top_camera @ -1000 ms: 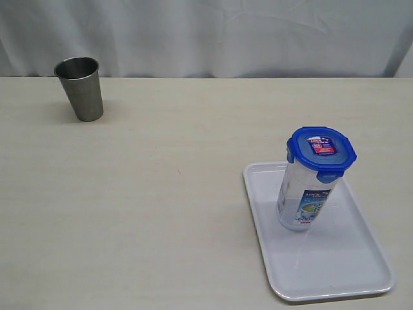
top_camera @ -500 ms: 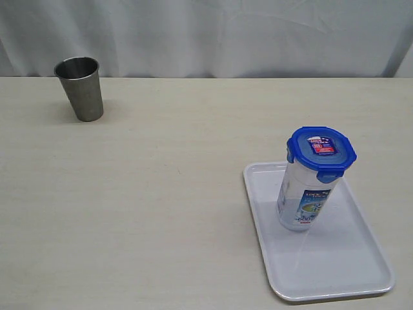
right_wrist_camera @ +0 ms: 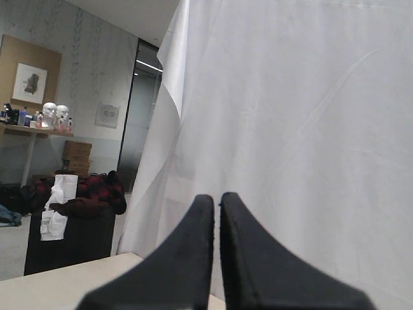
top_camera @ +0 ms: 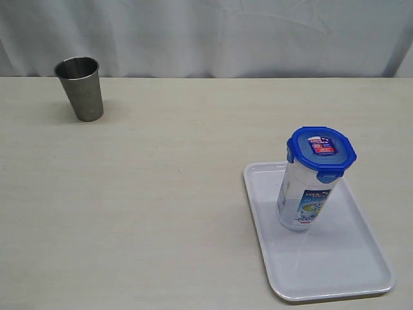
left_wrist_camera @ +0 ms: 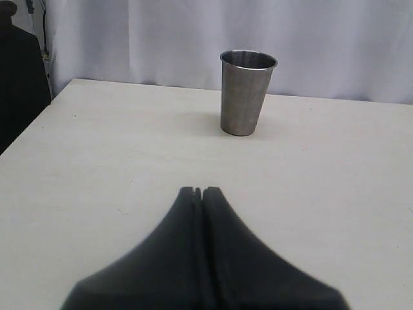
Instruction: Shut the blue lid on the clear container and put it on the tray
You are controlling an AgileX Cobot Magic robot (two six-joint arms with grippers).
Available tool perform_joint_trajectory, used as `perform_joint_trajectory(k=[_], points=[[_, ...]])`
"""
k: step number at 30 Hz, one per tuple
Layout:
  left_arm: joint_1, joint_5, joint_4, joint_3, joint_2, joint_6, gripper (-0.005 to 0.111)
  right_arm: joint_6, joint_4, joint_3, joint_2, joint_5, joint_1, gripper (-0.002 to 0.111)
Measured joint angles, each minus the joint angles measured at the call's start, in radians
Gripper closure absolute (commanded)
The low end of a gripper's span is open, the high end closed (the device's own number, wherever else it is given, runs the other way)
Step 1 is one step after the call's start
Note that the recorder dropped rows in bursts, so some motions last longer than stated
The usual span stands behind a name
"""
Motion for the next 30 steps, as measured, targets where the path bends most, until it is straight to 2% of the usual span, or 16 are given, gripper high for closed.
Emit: perform_joint_trajectory(k=[20,24,30], points=[[0.000,0.000,0.015,0.000,0.000,0.000,0.107,0.000,0.004,0.000,0.000,0.000,0.000,0.104],[0.000,0.000,0.015,0.000,0.000,0.000,0.107,0.119,0.139,0.000,0.000,-0.023,0.000,0.104],[0.000,0.000,0.015,0.000,0.000,0.000,0.107,0.162,0.280,0.000,0.000,-0.028,0.000,0.104]])
